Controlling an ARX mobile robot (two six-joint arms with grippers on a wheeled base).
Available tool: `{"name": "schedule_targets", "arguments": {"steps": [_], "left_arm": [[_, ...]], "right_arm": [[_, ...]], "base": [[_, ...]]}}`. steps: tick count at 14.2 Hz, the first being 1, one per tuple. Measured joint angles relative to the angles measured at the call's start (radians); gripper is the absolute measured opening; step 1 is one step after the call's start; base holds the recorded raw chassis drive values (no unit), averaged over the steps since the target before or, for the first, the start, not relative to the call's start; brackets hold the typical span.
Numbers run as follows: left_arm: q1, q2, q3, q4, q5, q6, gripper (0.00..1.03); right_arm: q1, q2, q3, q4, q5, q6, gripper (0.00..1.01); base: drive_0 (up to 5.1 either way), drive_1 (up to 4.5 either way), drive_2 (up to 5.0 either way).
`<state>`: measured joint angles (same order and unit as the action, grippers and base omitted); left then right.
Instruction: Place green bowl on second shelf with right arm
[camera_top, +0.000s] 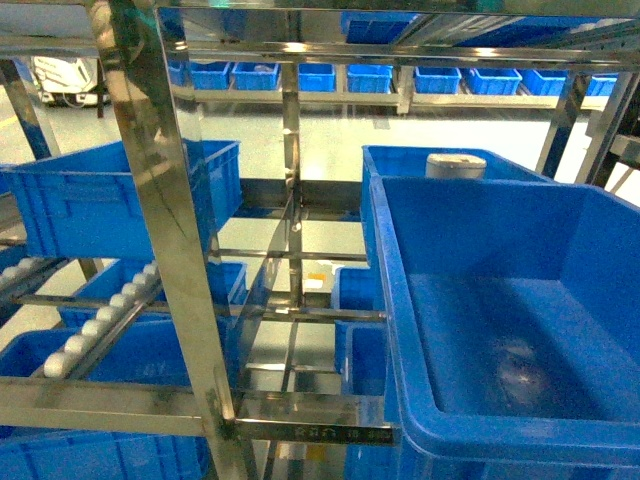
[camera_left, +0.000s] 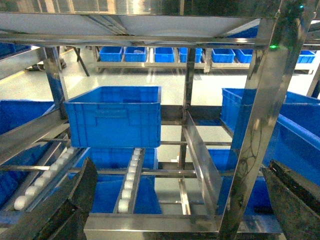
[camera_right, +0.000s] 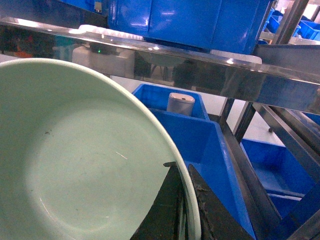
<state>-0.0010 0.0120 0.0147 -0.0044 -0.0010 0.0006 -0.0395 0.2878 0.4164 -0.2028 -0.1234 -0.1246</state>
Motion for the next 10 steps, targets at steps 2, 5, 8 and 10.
{"name": "schedule_targets", "arguments": {"steps": [2,5,8,10], "left_arm": [[0.000,0.000,0.000,0.000,0.000,0.000,0.98],[0.000,0.000,0.000,0.000,0.000,0.000,0.98],[0.000,0.000,0.000,0.000,0.000,0.000,0.98],[0.000,0.000,0.000,0.000,0.000,0.000,0.98]], "right_arm": [[-0.001,-0.003,0.000,-0.006,-0.002,0.000,0.02],[-0.040,-0.010,-0.016,-0.011,-0.037,-0.017,0.02],[-0.119,0.034,-0.025,0.033,-0.103,-0.047,0.02],[-0.142,0.153,-0.032,0.103,-0.145,-0.076,0.02]], "base": [[0.0,0.00,0.0],[0.0,0.00,0.0],[0.0,0.00,0.0],[0.0,0.00,0.0]]}}
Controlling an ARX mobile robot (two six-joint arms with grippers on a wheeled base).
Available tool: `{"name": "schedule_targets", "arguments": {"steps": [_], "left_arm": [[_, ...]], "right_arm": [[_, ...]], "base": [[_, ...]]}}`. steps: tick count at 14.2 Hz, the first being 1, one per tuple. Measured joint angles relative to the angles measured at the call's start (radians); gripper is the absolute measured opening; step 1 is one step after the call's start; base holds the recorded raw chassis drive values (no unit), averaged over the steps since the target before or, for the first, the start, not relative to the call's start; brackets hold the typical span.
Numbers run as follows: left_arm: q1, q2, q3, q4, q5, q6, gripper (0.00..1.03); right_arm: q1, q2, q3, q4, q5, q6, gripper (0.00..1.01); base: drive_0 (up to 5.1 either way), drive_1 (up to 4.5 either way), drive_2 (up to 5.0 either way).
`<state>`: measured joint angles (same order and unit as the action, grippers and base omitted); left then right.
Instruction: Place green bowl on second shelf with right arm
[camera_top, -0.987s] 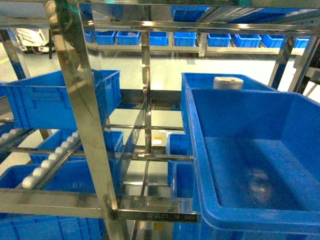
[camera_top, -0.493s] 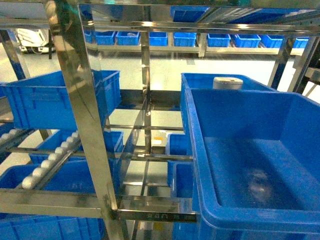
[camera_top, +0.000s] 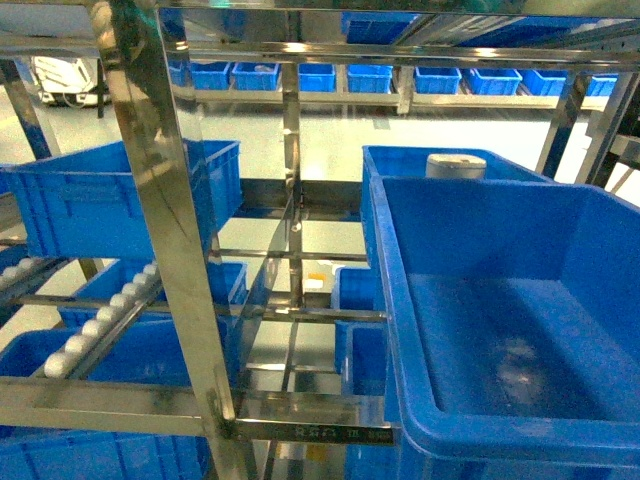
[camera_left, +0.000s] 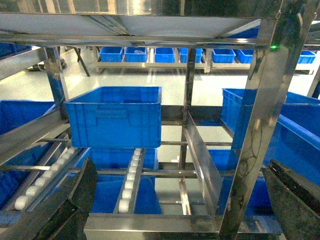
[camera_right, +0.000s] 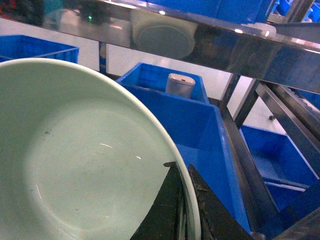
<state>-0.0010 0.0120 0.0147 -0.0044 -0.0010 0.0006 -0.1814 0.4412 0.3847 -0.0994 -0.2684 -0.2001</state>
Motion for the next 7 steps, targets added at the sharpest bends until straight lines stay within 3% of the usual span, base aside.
{"name": "schedule_targets", "arguments": {"steps": [5,7], "left_arm": [[0.000,0.000,0.000,0.000,0.000,0.000,0.98],[0.000,0.000,0.000,0.000,0.000,0.000,0.98]], "right_arm": [[-0.066,0.301,-0.003,0.222,-0.053,-0.056,0.02],[-0.057,0.391,-0.004,0.272,-0.061,-0.081,0.02]], "base": [[0.0,0.00,0.0],[0.0,0.00,0.0]]}}
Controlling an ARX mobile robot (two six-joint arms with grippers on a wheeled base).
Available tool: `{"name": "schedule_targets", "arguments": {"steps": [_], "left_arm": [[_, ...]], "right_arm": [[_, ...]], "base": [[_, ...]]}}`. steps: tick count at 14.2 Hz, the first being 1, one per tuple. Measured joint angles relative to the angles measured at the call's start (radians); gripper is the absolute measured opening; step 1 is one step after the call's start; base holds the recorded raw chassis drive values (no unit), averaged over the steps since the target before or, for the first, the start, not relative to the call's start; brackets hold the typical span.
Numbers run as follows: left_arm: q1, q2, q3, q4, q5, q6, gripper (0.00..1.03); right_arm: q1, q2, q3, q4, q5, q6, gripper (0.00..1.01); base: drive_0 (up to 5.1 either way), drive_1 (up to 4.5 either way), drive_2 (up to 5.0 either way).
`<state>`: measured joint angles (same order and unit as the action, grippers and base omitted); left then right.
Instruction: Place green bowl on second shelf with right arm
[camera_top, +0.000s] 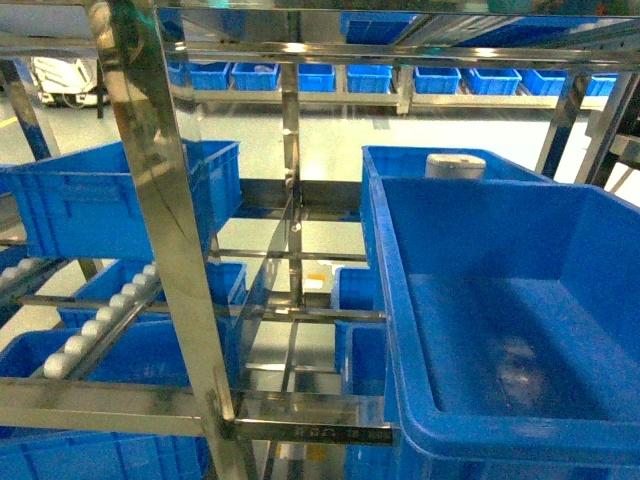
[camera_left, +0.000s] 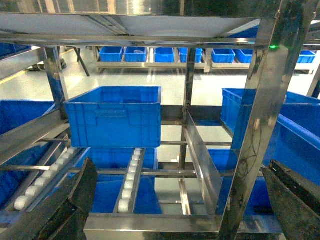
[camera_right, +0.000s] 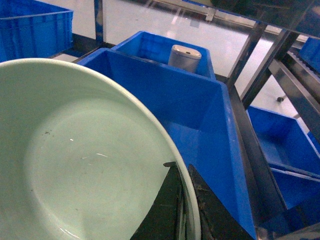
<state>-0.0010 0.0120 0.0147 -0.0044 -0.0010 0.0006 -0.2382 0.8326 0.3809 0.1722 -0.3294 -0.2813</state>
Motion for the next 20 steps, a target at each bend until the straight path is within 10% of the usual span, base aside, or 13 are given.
{"name": "schedule_targets", "arguments": {"steps": [4,20], "left_arm": [[0.000,0.000,0.000,0.000,0.000,0.000,0.98],[0.000,0.000,0.000,0.000,0.000,0.000,0.98]], "right_arm": [[0.095,0.175,0.000,0.114,0.023,-0.034,0.02],[0.029,0.988,0.446,0.261,-0.072,-0.214,0.02]], "base": [[0.0,0.00,0.0],[0.0,0.00,0.0]]}}
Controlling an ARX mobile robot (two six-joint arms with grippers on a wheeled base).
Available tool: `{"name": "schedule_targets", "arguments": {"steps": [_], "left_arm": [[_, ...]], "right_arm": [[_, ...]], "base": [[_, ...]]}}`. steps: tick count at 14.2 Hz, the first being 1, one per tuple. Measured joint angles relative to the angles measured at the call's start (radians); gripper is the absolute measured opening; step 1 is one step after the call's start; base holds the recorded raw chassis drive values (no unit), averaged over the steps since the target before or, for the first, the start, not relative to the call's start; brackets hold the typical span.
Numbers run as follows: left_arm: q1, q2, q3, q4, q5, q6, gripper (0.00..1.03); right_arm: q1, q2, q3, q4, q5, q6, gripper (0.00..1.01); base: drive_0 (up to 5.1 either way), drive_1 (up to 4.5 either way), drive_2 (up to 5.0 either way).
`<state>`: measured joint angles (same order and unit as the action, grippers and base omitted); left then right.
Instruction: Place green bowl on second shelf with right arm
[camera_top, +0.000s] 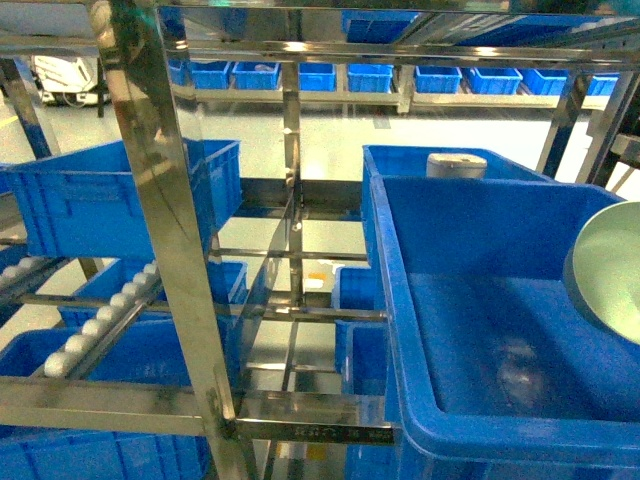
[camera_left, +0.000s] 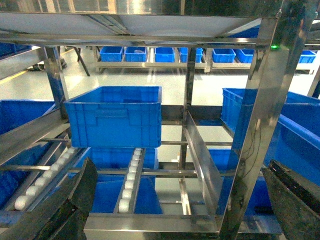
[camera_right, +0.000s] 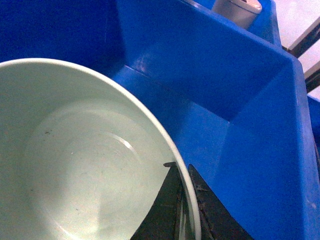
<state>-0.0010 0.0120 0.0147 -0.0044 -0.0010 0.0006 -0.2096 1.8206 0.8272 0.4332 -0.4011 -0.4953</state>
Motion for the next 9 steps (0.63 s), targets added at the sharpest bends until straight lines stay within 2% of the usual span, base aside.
{"name": "schedule_targets", "arguments": {"steps": [5,7,8,9], "left_arm": [[0.000,0.000,0.000,0.000,0.000,0.000,0.98],[0.000,0.000,0.000,0.000,0.000,0.000,0.98],[0.000,0.000,0.000,0.000,0.000,0.000,0.98],[0.000,0.000,0.000,0.000,0.000,0.000,0.98]], "right_arm": [[0.032,0.081,0.070,-0.035,-0.044,-0.030,0.02],[0.026,0.121,0.085,-0.023,-0.033,-0.027,0.02],[0.019,0.136,0.099,-0.032,-0.022,-0.011,0.10],[0.016,0.143,0.103,-0.031,-0.026,0.001,0.26]], "base": [[0.0,0.00,0.0],[0.0,0.00,0.0],[0.0,0.00,0.0],[0.0,0.00,0.0]]}}
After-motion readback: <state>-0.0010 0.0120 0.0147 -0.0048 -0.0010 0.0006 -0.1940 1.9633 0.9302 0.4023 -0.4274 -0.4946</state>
